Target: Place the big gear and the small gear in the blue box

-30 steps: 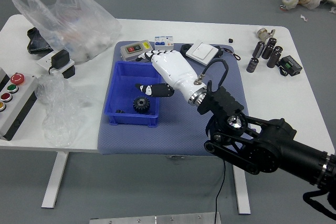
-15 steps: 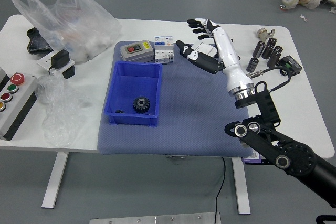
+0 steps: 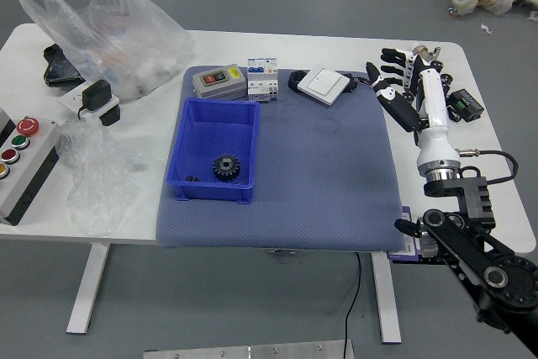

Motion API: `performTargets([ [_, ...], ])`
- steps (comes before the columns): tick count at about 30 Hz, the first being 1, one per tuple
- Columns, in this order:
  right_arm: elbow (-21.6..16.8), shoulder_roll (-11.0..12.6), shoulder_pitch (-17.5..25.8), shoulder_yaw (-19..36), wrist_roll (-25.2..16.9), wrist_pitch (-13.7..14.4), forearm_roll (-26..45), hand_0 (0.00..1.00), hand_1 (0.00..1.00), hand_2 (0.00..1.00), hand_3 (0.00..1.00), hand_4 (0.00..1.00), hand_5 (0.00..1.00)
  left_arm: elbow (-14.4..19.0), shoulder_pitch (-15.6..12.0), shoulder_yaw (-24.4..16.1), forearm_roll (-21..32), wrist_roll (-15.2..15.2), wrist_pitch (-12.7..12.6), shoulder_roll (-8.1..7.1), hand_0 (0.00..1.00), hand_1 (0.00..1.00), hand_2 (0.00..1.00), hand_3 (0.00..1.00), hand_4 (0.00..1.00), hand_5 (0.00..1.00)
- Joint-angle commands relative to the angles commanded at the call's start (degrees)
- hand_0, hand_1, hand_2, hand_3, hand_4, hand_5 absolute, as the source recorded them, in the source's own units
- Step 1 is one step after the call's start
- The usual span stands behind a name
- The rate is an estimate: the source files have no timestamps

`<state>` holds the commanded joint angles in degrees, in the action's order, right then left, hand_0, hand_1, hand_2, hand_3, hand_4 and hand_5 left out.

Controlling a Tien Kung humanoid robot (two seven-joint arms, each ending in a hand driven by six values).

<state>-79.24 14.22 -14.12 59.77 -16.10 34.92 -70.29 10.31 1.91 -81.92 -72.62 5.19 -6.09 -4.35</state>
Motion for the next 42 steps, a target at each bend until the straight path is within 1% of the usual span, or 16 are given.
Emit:
performTargets([
  [8, -0.3, 0.1, 1.1, 1.1, -0.1, 0.0, -0.1, 0.567, 0.648, 0.689, 0.631, 0.856, 0.541, 0.0, 0.4, 0.6, 0.8, -0.3, -0.2, -0.28, 0.64, 0.624, 0.601, 0.654, 0.632, 0.307],
  [9, 0.0, 0.0, 1.1, 1.2, -0.1, 0.0, -0.1, 0.565, 0.63, 0.684, 0.654, 0.847, 0.559, 0.0, 0.4, 0.6, 0.9, -0.3, -0.2, -0.31, 0.64, 0.609, 0.597, 0.653, 0.631, 0.306],
  [14, 1.8, -0.6, 2.0, 2.0, 0.0, 0.2, -0.1, 0.565, 0.63, 0.684, 0.654, 0.847, 0.559, 0.0, 0.5, 1.0, 1.5, -0.5, -0.3, -0.47, 0.64, 0.609, 0.597, 0.653, 0.631, 0.306],
  [15, 1.9, -0.6, 2.1, 2.1, 0.0, 0.2, -0.2, 0.525, 0.579, 0.681, 0.683, 0.844, 0.561, 0.0, 0.6, 1.0, 1.5, -0.5, -0.3, -0.49, 0.64, 0.598, 0.596, 0.653, 0.631, 0.304],
  [20, 2.8, -0.6, 2.7, 2.6, 0.6, 1.0, -1.5, 0.525, 0.579, 0.681, 0.683, 0.844, 0.561, 0.0, 0.5, 0.7, 1.2, -0.5, -0.3, -0.42, 0.64, 0.598, 0.596, 0.653, 0.631, 0.304],
  [22, 3.3, -0.7, 2.6, 2.4, 1.3, 1.5, -3.1, 0.515, 0.57, 0.674, 0.675, 0.845, 0.563, 0.0, 0.5, 0.3, 0.8, -0.4, -0.2, -0.37, 0.64, 0.615, 0.598, 0.653, 0.631, 0.304],
  [26, 3.0, -1.0, 2.6, 2.6, 3.6, 2.1, -7.9, 0.515, 0.57, 0.674, 0.675, 0.845, 0.563, 0.0, 0.5, -0.1, 0.4, -0.3, -0.2, -0.42, 0.64, 0.615, 0.598, 0.653, 0.631, 0.304],
  [27, 2.6, -1.1, 2.5, 3.0, 5.0, 2.1, -10.0, 0.519, 0.568, 0.676, 0.69, 0.844, 0.561, 0.0, 0.6, -0.1, 0.3, -0.4, -0.2, -0.47, 0.64, 0.614, 0.598, 0.653, 0.631, 0.304],
  [32, 1.1, -0.9, 1.5, 4.2, 11.9, 2.0, -21.2, 0.519, 0.568, 0.676, 0.69, 0.844, 0.561, 0.0, 0.8, -0.2, -0.2, -0.5, -0.4, -0.67, 0.64, 0.614, 0.598, 0.653, 0.631, 0.304],
  [33, 0.9, -1.0, 1.3, 4.4, 13.3, 1.8, -23.2, 0.535, 0.588, 0.682, 0.724, 0.843, 0.53, 0.0, 0.8, -0.1, -0.1, -0.5, -0.4, -0.67, 0.64, 0.611, 0.598, 0.652, 0.63, 0.303],
  [38, 0.4, -1.1, 0.9, 4.3, 19.1, 1.0, -34.1, 0.535, 0.588, 0.682, 0.724, 0.843, 0.53, 0.0, 0.6, -0.3, -0.2, -0.4, -0.4, -0.55, 0.64, 0.611, 0.598, 0.652, 0.63, 0.303],
  [39, 0.4, -1.1, 0.8, 4.0, 20.2, 0.7, -36.3, 0.541, 0.635, 0.723, 0.712, 0.847, 0.494, 0.0, 0.5, -0.4, -0.2, -0.3, -0.4, -0.48, 0.64, 0.613, 0.598, 0.652, 0.63, 0.303],
  [42, 0.7, -1.1, 0.2, 3.0, 22.6, -0.5, -42.5, 0.541, 0.635, 0.723, 0.712, 0.847, 0.494, 0.0, 0.2, -0.9, -0.6, -0.1, -0.3, -0.31, 0.64, 0.613, 0.598, 0.652, 0.63, 0.303],
])
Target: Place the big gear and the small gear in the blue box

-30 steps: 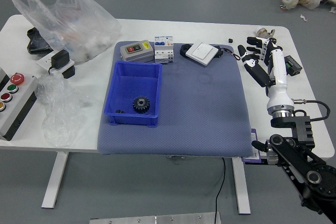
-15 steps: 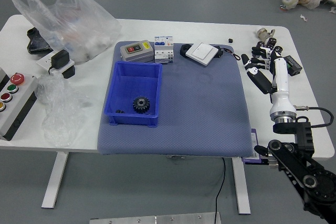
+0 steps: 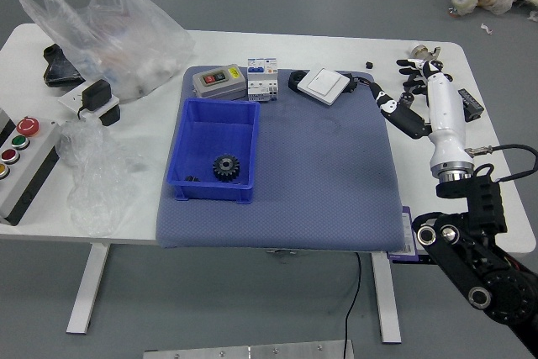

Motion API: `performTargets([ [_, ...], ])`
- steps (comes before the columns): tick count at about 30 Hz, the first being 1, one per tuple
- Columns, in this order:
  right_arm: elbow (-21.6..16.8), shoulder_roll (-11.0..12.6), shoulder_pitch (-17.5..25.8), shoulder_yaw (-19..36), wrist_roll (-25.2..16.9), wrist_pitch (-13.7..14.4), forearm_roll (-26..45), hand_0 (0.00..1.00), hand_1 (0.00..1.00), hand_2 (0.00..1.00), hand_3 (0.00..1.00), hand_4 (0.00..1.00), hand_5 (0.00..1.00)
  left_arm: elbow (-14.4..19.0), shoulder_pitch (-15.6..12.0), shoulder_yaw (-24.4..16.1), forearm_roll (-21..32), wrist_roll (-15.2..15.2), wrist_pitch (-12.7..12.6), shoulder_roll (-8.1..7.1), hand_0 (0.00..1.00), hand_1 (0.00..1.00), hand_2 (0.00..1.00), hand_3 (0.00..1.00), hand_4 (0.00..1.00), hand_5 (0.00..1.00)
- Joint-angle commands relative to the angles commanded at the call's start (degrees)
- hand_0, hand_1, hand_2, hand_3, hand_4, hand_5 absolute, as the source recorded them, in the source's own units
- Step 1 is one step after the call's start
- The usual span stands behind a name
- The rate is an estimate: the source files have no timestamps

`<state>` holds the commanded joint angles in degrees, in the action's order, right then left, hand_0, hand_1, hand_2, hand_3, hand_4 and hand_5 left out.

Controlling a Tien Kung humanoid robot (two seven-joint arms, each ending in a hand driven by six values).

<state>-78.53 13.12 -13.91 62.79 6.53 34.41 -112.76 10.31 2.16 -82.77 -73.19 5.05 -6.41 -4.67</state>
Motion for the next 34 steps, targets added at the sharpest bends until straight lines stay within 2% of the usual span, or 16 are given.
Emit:
performTargets([
  [2, 0.3, -0.1, -0.5, -1.0, 1.0, -0.7, -3.2, 0.541, 0.635, 0.723, 0.712, 0.847, 0.494, 0.0, -0.2, -0.4, -0.3, 0.1, 0.0, 0.05, 0.64, 0.613, 0.598, 0.652, 0.63, 0.303],
  [3, 0.5, -0.2, -0.7, -1.6, 1.2, -1.0, -4.4, 0.818, 0.812, 0.835, 0.734, 0.852, 0.495, 0.0, -0.4, -0.7, -0.5, 0.2, 0.0, 0.07, 0.64, 0.612, 0.598, 0.652, 0.63, 0.303],
  [7, 0.9, -0.5, -1.6, -3.3, 0.8, -1.4, -8.3, 0.818, 0.812, 0.835, 0.734, 0.852, 0.495, 0.0, -1.0, -1.7, -0.9, 0.1, 0.0, 0.11, 0.64, 0.612, 0.598, 0.652, 0.63, 0.303],
  [8, 0.9, -0.6, -1.7, -3.6, 0.5, -1.3, -8.3, 0.818, 0.812, 0.835, 0.734, 0.852, 0.495, 0.0, -1.2, -1.9, -1.1, 0.1, 0.0, 0.11, 0.64, 0.612, 0.598, 0.652, 0.63, 0.303],
  [9, 0.9, -0.7, -1.9, -3.9, 0.2, -1.2, -8.2, 0.859, 0.848, 0.873, 0.796, 0.848, 0.524, 0.0, -1.4, -2.3, -1.4, 0.2, 0.0, 0.1, 0.639, 0.612, 0.598, 0.652, 0.63, 0.303],
  [14, 1.3, -0.7, -2.1, -5.3, -0.4, -1.2, -7.4, 0.859, 0.848, 0.873, 0.796, 0.848, 0.524, 0.0, -2.0, -3.4, -2.0, 0.4, 0.1, 0.05, 0.639, 0.612, 0.598, 0.652, 0.63, 0.303],
  [15, 1.4, -0.8, -2.1, -5.6, -0.3, -1.3, -7.4, 0.825, 0.781, 0.832, 0.803, 0.859, 0.497, 0.0, -1.9, -3.4, -2.0, 0.4, 0.1, 0.06, 0.639, 0.612, 0.597, 0.651, 0.63, 0.303],
  [20, 1.8, -0.8, -1.8, -6.0, 0.5, -1.4, -7.6, 0.825, 0.781, 0.832, 0.803, 0.859, 0.497, 0.0, -1.6, -2.7, -1.5, 0.2, 0.1, 0.3, 0.639, 0.612, 0.597, 0.651, 0.63, 0.303],
  [21, 1.8, -0.7, -1.8, -5.9, 0.5, -1.3, -7.6, 0.998, 0.998, 0.998, 0.886, 0.95, 0.548, 0.0, -1.5, -2.6, -1.4, 0.2, 0.1, 0.35, 0.639, 0.612, 0.597, 0.651, 0.63, 0.303],
  [26, 1.1, -0.5, -1.4, -3.9, -0.8, -0.4, -6.4, 0.998, 0.998, 0.998, 0.886, 0.95, 0.548, 0.0, -1.4, -2.3, -1.2, 0.2, 0.0, 0.47, 0.639, 0.612, 0.597, 0.651, 0.63, 0.303],
  [27, 1.0, -0.5, -1.3, -3.4, -1.1, -0.4, -6.1, 0.998, 0.998, 0.998, 0.998, 0.998, 0.882, 0.0, -1.4, -2.3, -1.1, 0.2, 0.0, 0.46, 0.639, 0.613, 0.597, 0.651, 0.63, 0.303],
  [34, 0.1, -0.1, -0.3, 0.5, -0.2, -2.7, -5.2, 0.998, 0.998, 0.998, 0.998, 0.998, 0.882, 0.0, -1.7, -2.6, -1.2, 0.4, 0.1, 0.42, 0.639, 0.613, 0.597, 0.651, 0.63, 0.303],
])
